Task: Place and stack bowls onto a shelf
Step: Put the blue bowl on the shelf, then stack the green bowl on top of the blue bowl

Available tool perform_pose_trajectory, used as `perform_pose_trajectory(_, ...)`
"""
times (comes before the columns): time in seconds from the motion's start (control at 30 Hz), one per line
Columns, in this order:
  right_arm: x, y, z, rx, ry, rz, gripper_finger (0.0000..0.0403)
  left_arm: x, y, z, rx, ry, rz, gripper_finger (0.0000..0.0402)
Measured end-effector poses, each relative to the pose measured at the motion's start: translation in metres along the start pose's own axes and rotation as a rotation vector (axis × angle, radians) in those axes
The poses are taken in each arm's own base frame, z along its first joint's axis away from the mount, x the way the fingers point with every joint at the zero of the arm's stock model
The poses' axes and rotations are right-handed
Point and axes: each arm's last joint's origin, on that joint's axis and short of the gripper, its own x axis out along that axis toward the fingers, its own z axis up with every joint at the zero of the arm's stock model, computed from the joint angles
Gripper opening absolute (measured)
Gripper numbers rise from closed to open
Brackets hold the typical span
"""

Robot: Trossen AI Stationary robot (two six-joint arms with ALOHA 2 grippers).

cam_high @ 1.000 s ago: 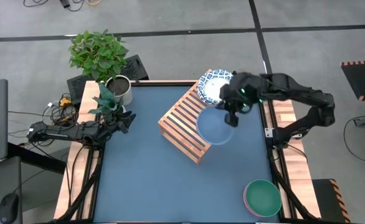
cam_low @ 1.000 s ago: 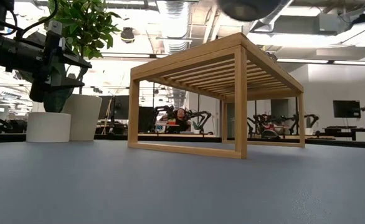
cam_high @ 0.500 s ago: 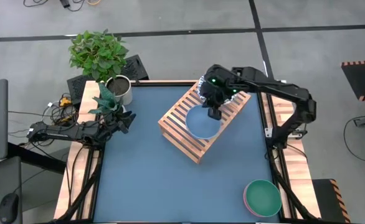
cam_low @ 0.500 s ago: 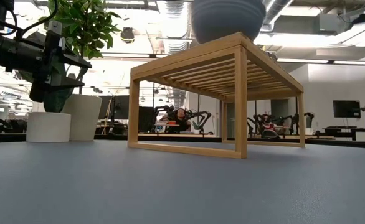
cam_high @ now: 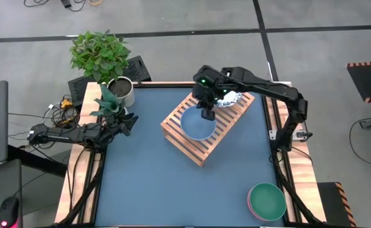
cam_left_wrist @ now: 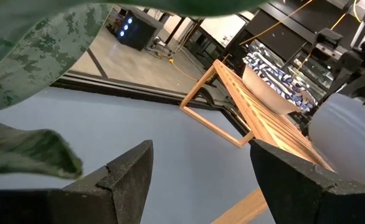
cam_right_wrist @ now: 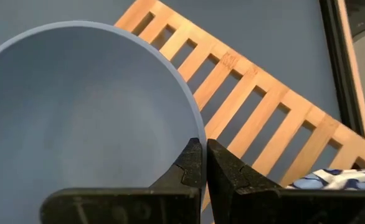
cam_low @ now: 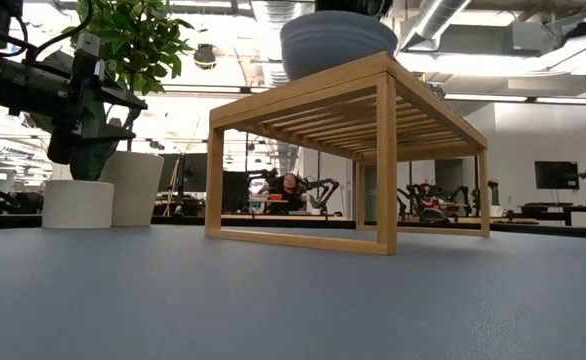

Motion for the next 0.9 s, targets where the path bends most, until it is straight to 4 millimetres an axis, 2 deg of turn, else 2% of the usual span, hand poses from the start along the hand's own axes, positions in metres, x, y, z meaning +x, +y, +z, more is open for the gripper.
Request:
perform_pose_trajectory(0.13,0.009,-0.003,-0.001,0.006,0.033,0.007,0.0033,0.0,0.0,0.0,0.001,0.0,0.0,0.0253)
perform_pose_trajectory(0.4,0.008,-0.006,0.0,-0.009,0.019,0.001,0.0049,0.0,0.0,0.0,0.008,0.0,-0.001,0.0253)
perform_pose_trajectory(0.53,0.007,-0.006,0.002,-0.014,-0.003,-0.005,0.0075,0.0,0.0,0.0,0.012,0.001,0.0,0.0253)
perform_pose_trajectory(0.77,0.007,-0.006,0.002,-0.021,-0.005,-0.01,0.0143,0.0,0.0,0.0,0.016,0.0,0.0,0.0253)
perform_pose_trajectory(0.9,-0.016,-0.004,0.009,-0.025,-0.029,-0.024,0.0165,0.0,0.0,0.0,0.011,0.0,0.0,0.0253)
